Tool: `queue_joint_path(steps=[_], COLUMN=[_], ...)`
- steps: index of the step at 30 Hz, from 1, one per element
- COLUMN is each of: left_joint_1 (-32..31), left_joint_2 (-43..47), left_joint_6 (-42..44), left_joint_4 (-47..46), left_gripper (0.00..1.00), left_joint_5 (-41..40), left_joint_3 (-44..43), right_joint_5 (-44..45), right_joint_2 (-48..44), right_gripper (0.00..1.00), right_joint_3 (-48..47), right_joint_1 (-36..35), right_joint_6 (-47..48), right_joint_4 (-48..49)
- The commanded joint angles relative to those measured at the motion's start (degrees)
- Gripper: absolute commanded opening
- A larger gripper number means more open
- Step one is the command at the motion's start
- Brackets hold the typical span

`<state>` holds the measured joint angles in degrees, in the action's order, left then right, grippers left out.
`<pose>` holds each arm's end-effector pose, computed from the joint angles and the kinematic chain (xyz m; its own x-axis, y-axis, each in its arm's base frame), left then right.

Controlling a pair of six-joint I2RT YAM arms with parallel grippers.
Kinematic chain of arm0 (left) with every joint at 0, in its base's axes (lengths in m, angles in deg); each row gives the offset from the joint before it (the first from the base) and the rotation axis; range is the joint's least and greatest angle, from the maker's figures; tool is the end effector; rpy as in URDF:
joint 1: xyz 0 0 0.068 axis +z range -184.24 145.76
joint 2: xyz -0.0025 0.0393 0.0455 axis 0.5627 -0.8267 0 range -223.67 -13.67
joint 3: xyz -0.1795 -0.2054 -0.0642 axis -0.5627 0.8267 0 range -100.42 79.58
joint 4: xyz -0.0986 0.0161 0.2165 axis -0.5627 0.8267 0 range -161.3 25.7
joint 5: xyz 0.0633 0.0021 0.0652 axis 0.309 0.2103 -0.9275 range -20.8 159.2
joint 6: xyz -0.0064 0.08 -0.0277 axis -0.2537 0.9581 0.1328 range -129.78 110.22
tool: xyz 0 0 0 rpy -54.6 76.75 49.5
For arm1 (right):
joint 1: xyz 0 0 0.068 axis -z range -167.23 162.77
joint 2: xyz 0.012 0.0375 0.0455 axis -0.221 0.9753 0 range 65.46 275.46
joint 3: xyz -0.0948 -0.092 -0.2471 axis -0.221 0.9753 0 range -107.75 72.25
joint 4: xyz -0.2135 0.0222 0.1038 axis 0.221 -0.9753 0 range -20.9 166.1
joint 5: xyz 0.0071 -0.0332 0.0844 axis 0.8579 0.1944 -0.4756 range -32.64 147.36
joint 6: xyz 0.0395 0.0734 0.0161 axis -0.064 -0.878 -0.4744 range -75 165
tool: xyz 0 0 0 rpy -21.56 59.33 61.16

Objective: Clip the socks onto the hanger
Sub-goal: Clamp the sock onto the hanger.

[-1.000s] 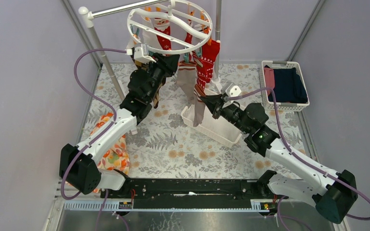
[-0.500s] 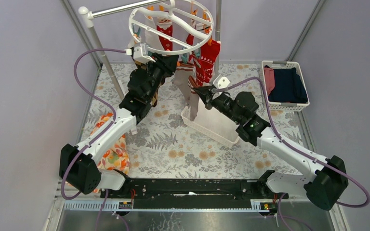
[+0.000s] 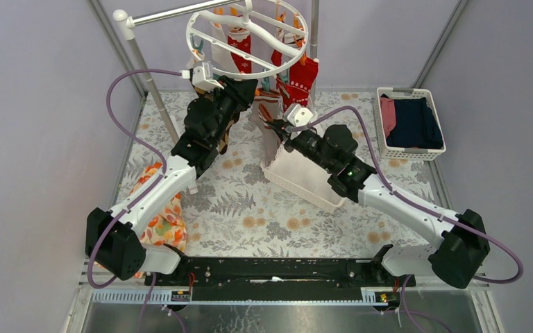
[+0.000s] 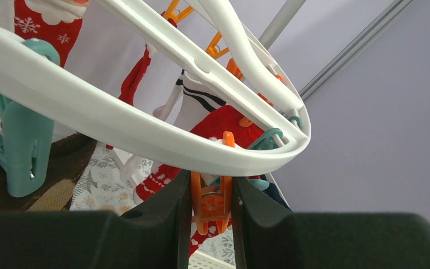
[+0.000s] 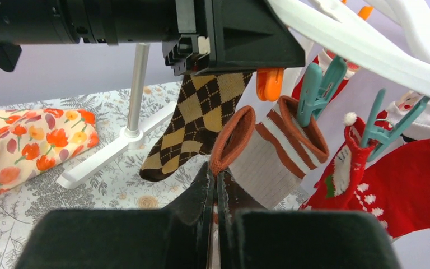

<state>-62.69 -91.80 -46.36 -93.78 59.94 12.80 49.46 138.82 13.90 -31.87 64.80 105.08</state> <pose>0.3019 -0.1499 0.4233 -0.0612 -0.6359 -0.7694 0.3673 0.7024 -0.6097 0.2162 0.2280 0.4104 0.4294 -0.0474 -0.9019 -0.6861 0.6323 -0.3599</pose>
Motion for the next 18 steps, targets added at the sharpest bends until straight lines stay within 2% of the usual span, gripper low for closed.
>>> queue_joint_path(steps=[1,18], left_joint_1=[0.41,0.41], left_joint_2=[1.7,2.1], left_joint_6=[-0.42,-0.71], left_joint_4=[-0.11,0.62], left_gripper=[0.26,0.25], left_joint_5=[-0.31,0.46], left_joint_3=[-1.51,-1.63], right_joint_5=[3.65,9.77], right_joint_2=[1.4,7.05], right_gripper=[0.0,0.0], right_joint_3=[-3.48,-8.34], right_joint_1=[-1.09,-1.8], right_joint_6=[2.19,5.04], right_joint_4=[2.1,0.53])
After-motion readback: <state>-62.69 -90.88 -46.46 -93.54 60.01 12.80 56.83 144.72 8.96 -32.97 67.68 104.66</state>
